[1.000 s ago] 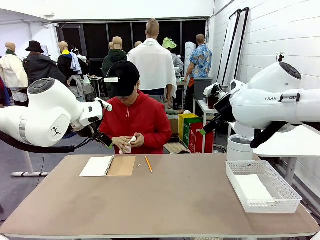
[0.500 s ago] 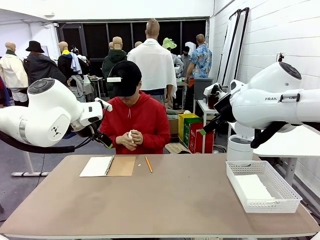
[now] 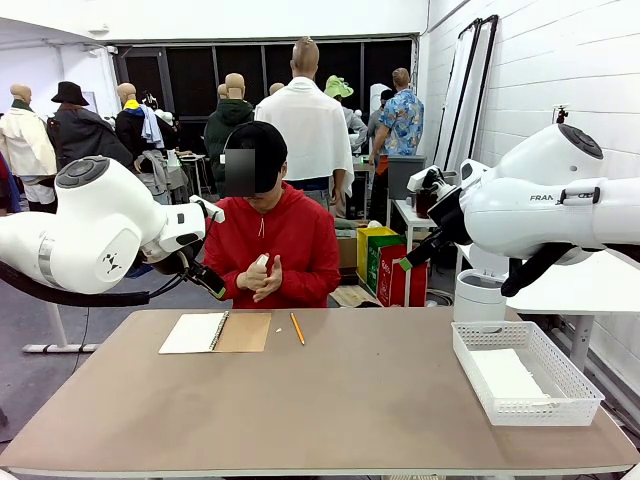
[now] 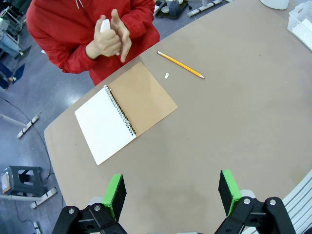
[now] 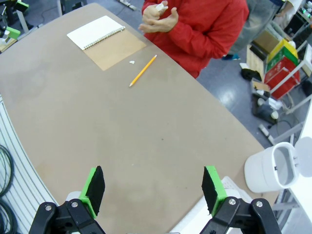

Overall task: Sort the paper based on its condition.
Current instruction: If a person hands you a paper, place it in the Organizing basket , and if it's crumpled, put it in the Trash can.

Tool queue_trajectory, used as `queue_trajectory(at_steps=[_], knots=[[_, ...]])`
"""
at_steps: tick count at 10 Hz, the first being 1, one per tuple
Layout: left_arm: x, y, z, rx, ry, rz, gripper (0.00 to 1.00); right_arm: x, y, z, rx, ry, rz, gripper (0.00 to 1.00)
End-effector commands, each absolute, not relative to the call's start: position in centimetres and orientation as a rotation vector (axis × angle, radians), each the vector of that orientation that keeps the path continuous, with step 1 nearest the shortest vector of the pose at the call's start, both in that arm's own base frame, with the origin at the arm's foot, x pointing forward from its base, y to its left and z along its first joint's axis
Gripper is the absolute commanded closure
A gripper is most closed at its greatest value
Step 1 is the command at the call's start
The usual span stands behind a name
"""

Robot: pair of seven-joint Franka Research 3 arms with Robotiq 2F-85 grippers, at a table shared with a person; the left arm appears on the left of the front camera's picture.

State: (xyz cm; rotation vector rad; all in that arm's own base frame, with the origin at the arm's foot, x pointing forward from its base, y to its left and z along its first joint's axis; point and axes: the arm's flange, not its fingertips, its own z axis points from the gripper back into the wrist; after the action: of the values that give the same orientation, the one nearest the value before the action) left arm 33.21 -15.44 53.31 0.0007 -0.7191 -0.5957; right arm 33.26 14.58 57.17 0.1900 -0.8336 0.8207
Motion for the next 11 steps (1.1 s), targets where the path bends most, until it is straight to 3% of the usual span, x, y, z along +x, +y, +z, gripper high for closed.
queue_trajectory(at_steps=[1, 11], knots=[[33.18, -15.46, 53.32, 0.004, -0.718, -0.596, 0.00, 33.32, 14.55, 57.10, 0.183, -0.832, 0.816, 0.00], [33.18, -15.46, 53.32, 0.004, -0.718, -0.596, 0.00, 33.32, 14.55, 57.10, 0.183, -0.832, 0.816, 0.00]])
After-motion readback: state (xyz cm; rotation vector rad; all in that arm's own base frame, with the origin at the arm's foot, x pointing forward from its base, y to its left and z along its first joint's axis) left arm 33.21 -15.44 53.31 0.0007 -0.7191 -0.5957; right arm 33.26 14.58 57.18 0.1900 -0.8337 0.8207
